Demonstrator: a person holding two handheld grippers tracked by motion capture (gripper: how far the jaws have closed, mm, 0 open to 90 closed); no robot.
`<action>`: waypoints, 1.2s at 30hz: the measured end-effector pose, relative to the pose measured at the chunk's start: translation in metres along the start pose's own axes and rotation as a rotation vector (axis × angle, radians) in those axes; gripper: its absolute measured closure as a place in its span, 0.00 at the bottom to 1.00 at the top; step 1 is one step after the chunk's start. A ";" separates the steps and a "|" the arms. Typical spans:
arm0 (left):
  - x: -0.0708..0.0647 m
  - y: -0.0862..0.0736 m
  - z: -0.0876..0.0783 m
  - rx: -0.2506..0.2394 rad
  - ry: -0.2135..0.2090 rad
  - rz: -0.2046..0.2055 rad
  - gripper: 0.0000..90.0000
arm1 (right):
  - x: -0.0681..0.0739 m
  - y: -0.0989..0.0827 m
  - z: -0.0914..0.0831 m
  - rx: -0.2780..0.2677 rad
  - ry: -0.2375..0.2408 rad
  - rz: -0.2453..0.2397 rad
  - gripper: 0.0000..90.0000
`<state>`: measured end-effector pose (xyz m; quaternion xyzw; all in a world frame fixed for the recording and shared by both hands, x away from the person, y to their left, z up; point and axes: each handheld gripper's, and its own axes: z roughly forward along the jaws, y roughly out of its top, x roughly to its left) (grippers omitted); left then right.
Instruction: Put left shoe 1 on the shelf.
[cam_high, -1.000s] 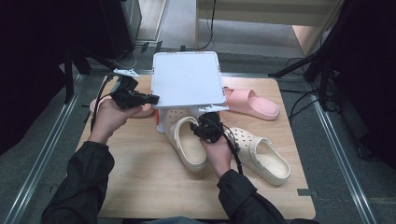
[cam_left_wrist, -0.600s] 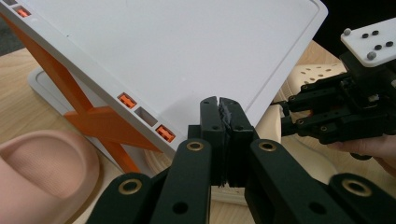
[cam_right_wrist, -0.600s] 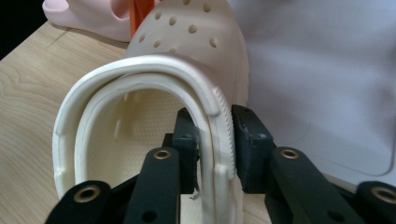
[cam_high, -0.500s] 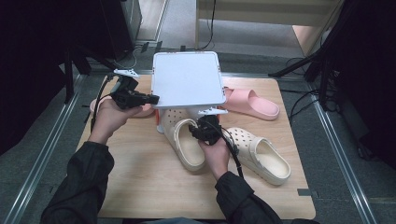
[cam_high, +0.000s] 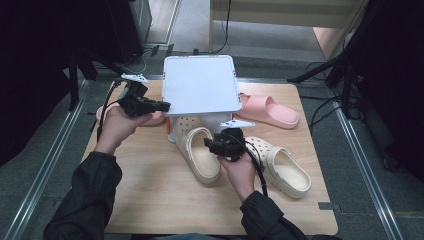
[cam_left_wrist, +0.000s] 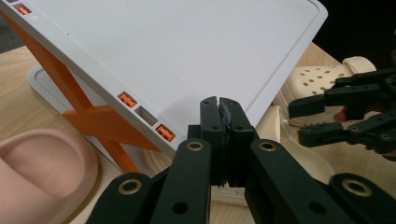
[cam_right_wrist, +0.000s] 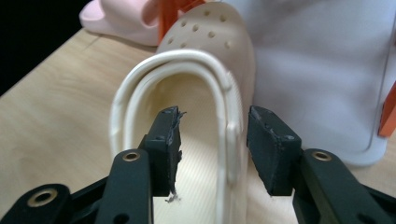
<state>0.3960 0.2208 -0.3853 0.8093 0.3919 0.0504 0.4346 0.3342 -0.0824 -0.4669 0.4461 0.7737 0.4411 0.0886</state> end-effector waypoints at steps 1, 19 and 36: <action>0.000 0.000 0.000 0.000 0.001 0.001 0.99 | 0.001 -0.002 -0.004 0.000 0.009 0.000 0.62; -0.001 -0.001 0.000 -0.009 0.002 0.011 0.98 | 0.018 -0.063 -0.053 0.071 0.090 -0.090 1.00; -0.001 -0.002 0.000 -0.014 0.001 0.007 0.98 | 0.021 -0.095 -0.040 0.173 0.115 -0.110 1.00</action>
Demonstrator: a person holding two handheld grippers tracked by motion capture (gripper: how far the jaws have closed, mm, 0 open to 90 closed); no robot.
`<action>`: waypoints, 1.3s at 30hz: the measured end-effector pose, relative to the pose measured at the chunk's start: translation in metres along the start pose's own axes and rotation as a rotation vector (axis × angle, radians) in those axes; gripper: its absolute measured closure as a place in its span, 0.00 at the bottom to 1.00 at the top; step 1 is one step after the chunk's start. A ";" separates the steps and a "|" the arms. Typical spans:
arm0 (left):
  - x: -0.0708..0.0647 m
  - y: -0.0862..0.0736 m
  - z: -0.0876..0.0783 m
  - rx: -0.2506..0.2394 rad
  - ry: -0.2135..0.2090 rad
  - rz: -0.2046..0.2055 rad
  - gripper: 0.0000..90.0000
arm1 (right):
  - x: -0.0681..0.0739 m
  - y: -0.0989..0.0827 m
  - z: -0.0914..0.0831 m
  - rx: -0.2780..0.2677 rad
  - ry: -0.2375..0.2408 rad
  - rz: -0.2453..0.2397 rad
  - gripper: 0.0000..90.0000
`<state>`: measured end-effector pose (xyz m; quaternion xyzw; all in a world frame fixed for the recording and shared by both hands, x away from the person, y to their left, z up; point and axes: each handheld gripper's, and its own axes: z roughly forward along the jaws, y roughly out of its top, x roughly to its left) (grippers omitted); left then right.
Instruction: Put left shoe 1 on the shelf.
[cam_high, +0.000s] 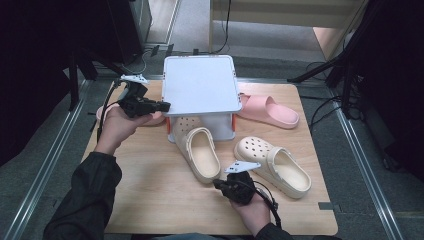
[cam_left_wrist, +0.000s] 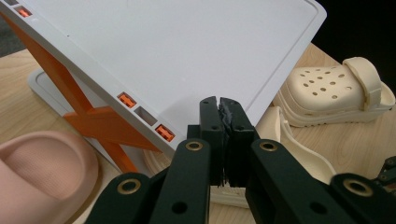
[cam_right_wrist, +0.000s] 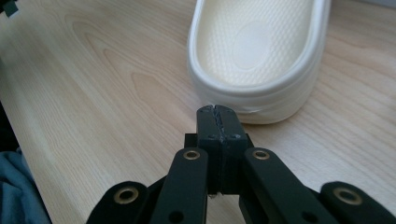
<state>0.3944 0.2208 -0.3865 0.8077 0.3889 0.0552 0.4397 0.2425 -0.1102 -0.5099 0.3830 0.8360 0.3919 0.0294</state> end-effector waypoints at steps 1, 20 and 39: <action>0.000 0.000 0.000 0.000 0.000 0.001 0.98 | 0.001 0.000 0.001 0.007 -0.001 -0.008 1.00; 0.001 -0.001 0.000 -0.005 -0.009 -0.009 0.98 | 0.008 0.010 0.019 0.017 -0.001 -0.035 1.00; 0.000 -0.002 0.000 -0.009 -0.006 -0.016 0.99 | 0.006 0.050 0.036 -0.011 0.013 -0.074 1.00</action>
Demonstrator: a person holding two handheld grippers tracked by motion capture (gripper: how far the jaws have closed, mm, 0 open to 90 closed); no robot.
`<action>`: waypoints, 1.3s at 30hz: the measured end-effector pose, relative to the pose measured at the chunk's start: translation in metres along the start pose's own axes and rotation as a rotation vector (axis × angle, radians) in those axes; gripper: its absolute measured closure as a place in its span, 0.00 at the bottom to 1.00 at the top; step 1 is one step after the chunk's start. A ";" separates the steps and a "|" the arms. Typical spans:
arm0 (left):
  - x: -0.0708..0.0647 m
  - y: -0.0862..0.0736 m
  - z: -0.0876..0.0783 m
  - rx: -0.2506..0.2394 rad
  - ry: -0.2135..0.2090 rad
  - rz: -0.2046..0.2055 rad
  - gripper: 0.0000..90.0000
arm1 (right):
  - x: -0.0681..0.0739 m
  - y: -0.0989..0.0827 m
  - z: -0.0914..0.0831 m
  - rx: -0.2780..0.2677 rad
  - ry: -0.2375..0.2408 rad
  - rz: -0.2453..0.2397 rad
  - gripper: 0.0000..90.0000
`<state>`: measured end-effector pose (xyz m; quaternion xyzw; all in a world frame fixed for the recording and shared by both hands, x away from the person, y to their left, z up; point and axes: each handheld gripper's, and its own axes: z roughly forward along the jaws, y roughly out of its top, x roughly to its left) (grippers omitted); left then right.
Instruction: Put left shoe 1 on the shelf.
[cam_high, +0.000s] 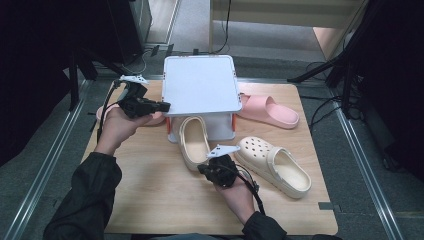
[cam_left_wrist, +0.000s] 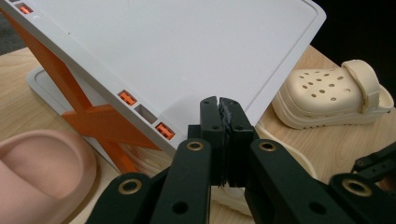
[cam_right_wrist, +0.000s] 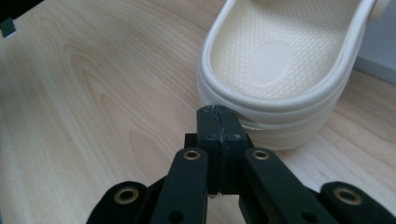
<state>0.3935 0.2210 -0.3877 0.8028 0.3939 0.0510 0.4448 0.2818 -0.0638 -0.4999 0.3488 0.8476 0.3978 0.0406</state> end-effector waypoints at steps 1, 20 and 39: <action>0.000 0.000 0.000 0.001 -0.003 -0.001 0.99 | -0.001 0.002 0.003 0.002 -0.001 -0.001 1.00; 0.001 -0.001 0.000 -0.003 -0.008 -0.004 0.99 | -0.015 0.042 0.036 -0.029 -0.020 0.004 1.00; 0.001 -0.001 0.000 -0.009 -0.016 -0.013 0.99 | -0.027 0.065 0.057 -0.085 0.006 0.015 1.00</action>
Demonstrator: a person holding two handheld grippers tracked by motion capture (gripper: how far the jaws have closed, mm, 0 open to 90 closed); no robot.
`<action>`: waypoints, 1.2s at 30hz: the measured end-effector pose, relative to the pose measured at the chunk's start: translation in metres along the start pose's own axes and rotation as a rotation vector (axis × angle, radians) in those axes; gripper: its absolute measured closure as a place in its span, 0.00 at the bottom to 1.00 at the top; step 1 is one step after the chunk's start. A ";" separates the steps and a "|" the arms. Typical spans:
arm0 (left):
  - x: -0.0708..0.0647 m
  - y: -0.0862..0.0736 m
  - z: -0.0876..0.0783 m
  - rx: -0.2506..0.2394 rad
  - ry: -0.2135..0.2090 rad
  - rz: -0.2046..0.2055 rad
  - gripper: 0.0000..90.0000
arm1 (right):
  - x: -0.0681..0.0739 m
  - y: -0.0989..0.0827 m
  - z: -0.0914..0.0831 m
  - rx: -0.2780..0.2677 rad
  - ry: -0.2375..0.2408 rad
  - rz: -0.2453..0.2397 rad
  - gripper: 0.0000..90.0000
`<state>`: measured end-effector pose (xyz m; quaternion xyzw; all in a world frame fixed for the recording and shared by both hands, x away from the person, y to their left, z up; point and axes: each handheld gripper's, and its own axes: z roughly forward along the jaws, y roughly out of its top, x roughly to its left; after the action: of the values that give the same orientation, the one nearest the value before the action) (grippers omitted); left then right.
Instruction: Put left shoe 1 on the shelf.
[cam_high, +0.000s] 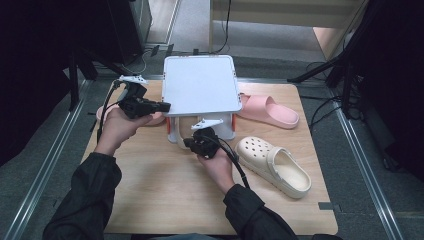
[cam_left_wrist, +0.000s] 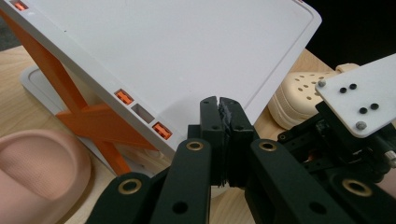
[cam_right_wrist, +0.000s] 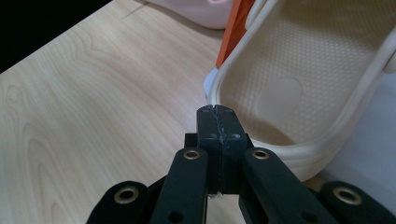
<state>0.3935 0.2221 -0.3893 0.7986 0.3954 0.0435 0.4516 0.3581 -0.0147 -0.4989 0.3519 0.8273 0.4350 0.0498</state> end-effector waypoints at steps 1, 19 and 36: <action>0.000 0.000 0.000 0.000 0.001 0.000 0.99 | 0.000 0.001 0.002 0.000 -0.004 0.005 1.00; 0.001 0.000 -0.001 -0.003 0.003 -0.006 0.96 | 0.003 0.007 0.011 0.043 0.009 -0.001 1.00; -0.025 -0.002 -0.014 0.007 0.015 -0.016 0.62 | 0.007 -0.023 -0.076 0.023 0.082 -0.080 0.75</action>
<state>0.3694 0.2152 -0.3755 0.7965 0.4054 0.0446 0.4464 0.3110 -0.0710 -0.4681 0.3007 0.8470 0.4373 0.0291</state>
